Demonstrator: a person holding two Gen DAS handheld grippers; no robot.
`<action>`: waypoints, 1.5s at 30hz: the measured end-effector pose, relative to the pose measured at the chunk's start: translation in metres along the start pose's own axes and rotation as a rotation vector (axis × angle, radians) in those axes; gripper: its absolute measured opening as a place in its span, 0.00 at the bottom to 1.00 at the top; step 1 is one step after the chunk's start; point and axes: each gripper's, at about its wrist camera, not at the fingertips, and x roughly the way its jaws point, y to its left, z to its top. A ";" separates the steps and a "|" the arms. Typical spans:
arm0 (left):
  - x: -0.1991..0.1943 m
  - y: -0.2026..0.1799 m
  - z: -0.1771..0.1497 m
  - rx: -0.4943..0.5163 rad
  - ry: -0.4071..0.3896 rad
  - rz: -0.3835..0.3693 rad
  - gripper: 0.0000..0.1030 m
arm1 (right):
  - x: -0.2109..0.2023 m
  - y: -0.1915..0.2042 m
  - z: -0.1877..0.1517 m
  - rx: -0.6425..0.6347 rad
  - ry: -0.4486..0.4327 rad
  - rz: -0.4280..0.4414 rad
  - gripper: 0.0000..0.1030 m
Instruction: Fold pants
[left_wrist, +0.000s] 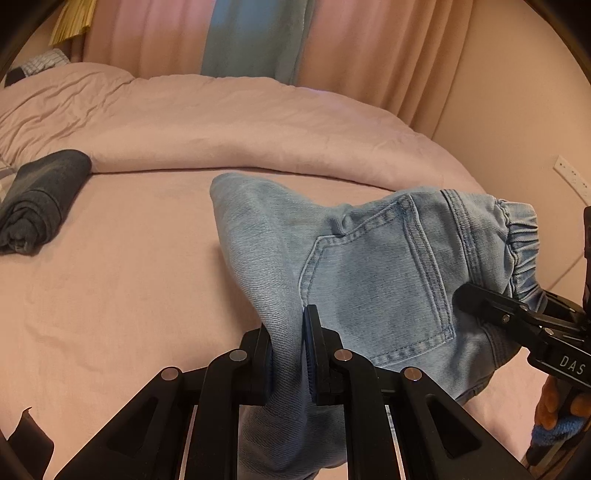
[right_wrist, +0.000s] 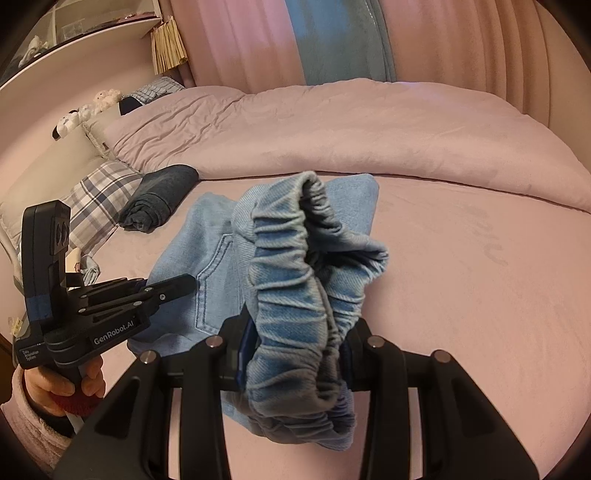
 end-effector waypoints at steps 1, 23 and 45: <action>0.002 0.001 0.001 -0.002 0.002 0.001 0.11 | 0.003 0.000 0.002 -0.001 0.001 0.000 0.36; 0.049 0.016 0.005 -0.017 0.078 0.025 0.11 | 0.062 -0.013 0.018 0.019 0.072 0.000 0.36; 0.070 0.021 0.006 -0.012 0.107 0.037 0.11 | 0.096 -0.022 0.019 0.051 0.125 -0.004 0.37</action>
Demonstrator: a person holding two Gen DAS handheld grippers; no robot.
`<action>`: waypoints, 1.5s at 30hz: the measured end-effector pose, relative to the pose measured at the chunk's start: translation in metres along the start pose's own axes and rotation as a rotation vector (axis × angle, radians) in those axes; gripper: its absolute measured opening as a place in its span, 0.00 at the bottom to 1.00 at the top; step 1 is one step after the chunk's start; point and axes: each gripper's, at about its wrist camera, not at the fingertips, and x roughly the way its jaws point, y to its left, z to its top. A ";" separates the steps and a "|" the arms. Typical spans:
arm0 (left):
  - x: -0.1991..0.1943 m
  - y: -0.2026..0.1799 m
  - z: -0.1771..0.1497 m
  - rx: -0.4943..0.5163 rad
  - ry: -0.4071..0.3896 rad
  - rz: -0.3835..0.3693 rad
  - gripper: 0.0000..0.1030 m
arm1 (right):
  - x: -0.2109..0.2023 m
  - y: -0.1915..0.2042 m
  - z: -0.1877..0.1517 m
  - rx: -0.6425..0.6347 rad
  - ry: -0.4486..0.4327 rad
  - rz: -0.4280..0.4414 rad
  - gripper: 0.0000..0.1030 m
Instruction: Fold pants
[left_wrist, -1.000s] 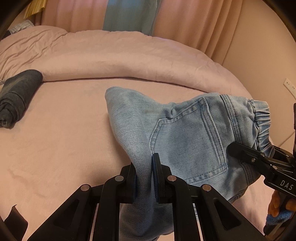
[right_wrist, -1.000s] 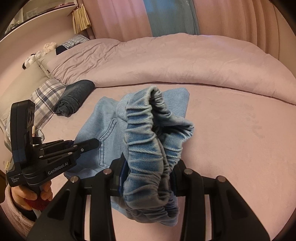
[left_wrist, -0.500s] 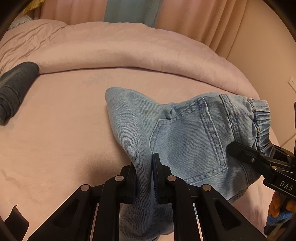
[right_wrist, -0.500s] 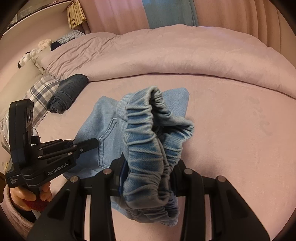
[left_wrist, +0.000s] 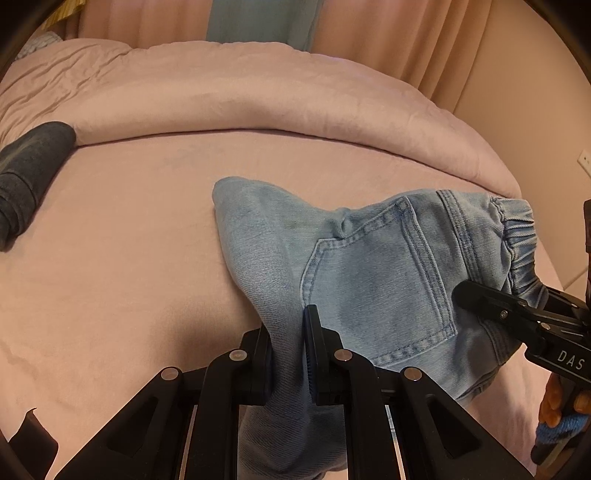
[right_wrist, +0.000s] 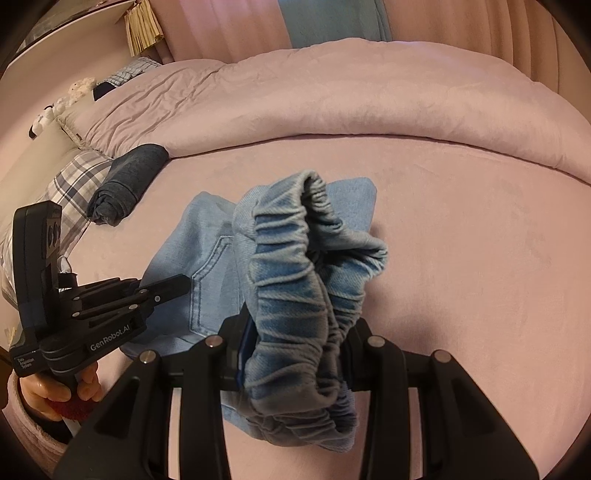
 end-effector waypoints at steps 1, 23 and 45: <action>0.000 0.000 0.000 0.001 0.000 0.001 0.11 | 0.001 0.000 0.000 0.002 0.002 -0.002 0.37; 0.010 0.011 -0.005 -0.013 0.012 0.010 0.17 | 0.027 -0.021 -0.007 0.092 0.081 -0.019 0.46; -0.011 -0.010 -0.004 0.091 -0.120 0.084 0.60 | -0.040 0.000 -0.010 -0.121 -0.097 -0.173 0.40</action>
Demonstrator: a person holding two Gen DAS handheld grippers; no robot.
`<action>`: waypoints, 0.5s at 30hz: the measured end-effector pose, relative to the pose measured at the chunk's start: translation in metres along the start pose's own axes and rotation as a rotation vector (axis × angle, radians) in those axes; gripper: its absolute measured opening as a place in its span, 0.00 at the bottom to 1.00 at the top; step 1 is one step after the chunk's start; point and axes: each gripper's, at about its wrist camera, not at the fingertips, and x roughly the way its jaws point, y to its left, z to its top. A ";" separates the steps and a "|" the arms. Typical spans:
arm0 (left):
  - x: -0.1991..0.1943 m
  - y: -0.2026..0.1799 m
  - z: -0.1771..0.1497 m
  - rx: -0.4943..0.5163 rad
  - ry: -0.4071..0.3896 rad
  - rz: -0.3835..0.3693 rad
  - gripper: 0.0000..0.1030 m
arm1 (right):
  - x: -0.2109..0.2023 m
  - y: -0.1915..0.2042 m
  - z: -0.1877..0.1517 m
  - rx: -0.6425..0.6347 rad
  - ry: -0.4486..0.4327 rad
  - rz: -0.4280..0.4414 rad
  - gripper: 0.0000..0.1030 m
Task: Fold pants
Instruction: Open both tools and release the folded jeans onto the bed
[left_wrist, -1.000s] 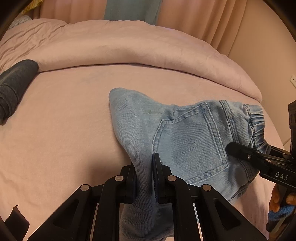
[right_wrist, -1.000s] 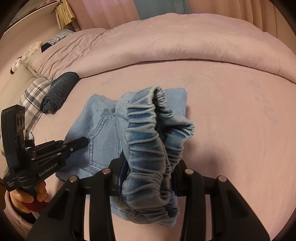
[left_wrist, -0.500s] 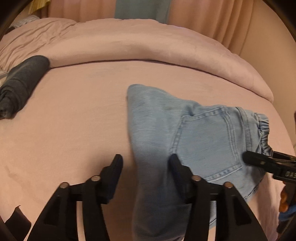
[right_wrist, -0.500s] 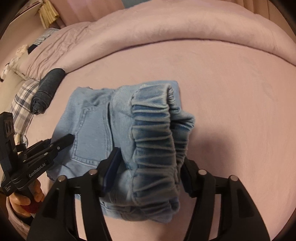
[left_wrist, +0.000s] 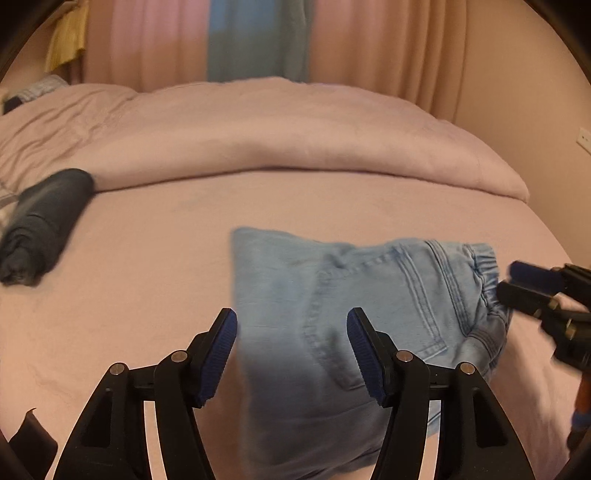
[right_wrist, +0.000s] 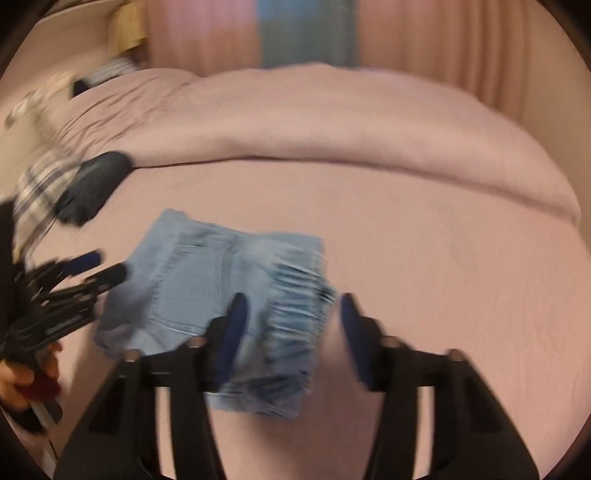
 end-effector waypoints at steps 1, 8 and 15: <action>0.009 -0.003 -0.001 0.008 0.023 -0.004 0.60 | 0.006 0.006 -0.001 -0.026 0.012 0.012 0.39; 0.039 -0.006 -0.015 0.058 0.087 0.034 0.60 | 0.053 0.016 -0.030 -0.141 0.136 -0.048 0.38; 0.003 -0.011 -0.005 0.044 0.087 0.062 0.60 | 0.035 0.024 -0.020 -0.142 0.143 -0.049 0.42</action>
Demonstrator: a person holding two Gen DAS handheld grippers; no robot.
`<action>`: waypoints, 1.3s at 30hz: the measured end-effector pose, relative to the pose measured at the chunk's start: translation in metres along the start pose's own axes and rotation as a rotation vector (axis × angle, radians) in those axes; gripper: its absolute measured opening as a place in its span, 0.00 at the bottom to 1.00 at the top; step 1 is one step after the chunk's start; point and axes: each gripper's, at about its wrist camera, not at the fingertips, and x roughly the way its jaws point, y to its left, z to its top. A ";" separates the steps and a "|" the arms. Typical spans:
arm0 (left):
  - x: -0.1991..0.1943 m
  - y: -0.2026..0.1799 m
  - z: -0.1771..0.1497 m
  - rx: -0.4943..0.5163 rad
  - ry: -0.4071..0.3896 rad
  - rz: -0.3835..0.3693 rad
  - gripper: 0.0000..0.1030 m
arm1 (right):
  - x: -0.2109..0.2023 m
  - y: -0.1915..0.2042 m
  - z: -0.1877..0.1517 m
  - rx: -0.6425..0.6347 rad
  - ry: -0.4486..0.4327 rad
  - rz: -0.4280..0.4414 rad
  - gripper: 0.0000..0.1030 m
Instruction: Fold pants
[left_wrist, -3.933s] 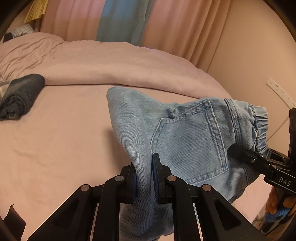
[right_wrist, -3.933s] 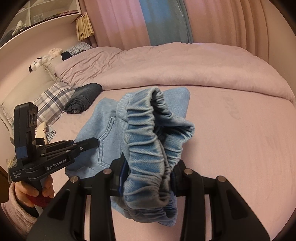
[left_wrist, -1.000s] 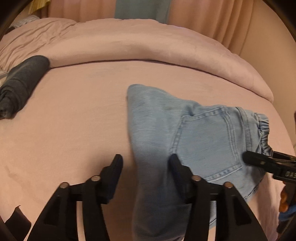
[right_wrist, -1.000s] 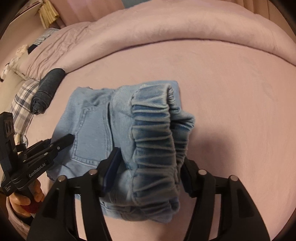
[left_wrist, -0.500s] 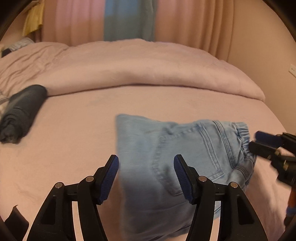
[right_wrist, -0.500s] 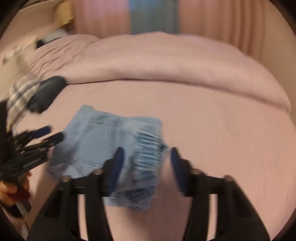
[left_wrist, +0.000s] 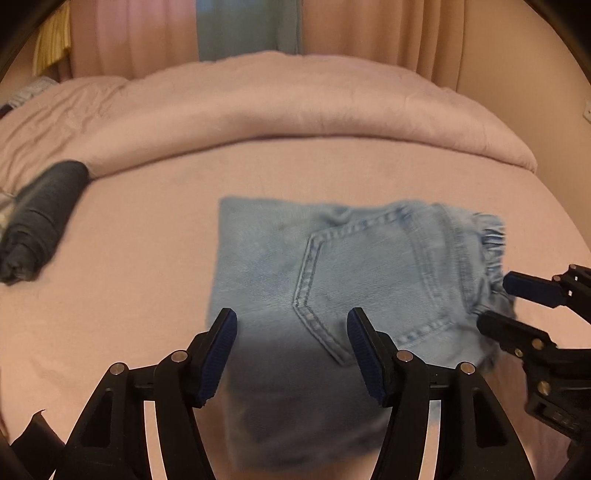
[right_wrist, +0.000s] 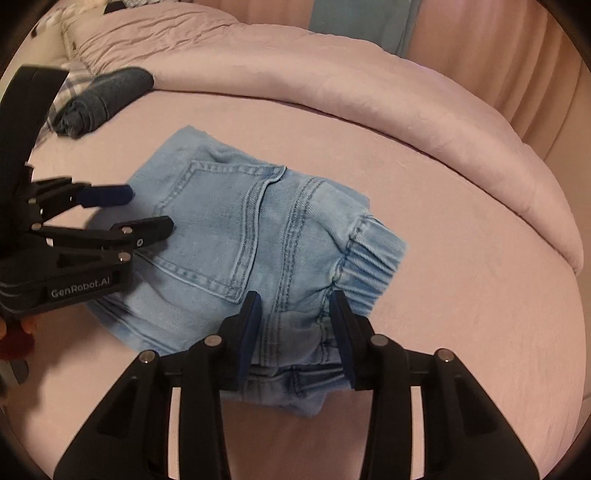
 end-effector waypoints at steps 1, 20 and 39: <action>-0.012 -0.001 0.000 0.001 -0.005 0.011 0.60 | -0.012 0.000 -0.001 0.020 -0.017 0.026 0.43; -0.166 -0.014 -0.004 -0.060 -0.117 0.155 0.82 | -0.139 0.025 0.003 0.088 -0.093 0.098 0.58; -0.205 -0.026 -0.009 -0.052 -0.128 0.142 0.82 | -0.188 0.032 0.007 0.044 -0.148 0.096 0.59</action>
